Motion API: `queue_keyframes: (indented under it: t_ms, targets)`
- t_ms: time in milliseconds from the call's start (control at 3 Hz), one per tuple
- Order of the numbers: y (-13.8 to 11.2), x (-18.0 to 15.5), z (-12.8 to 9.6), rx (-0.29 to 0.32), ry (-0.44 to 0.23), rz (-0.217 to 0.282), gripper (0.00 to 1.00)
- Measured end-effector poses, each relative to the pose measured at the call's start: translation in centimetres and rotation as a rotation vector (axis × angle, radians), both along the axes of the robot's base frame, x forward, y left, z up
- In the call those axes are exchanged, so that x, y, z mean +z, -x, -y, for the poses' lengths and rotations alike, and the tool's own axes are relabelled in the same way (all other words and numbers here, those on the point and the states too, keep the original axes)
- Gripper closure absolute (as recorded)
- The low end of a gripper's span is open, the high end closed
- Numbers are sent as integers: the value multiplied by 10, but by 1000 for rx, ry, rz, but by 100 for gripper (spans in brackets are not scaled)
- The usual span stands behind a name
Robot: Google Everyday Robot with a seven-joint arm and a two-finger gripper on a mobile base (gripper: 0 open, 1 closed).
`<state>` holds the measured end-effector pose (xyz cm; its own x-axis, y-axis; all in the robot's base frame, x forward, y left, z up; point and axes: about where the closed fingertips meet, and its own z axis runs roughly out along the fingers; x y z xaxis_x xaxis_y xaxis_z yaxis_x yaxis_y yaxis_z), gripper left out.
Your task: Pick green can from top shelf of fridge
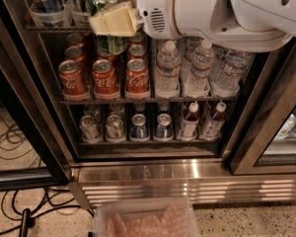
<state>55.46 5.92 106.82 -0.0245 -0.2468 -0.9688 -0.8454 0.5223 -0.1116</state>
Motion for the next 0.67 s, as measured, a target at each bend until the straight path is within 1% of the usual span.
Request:
queue_keyframes:
  t_ms: [333,667]
  targets:
    - [2,0,-1,7,-3,-1,100]
    - [25,-10,-3,75,-3,-50,100]
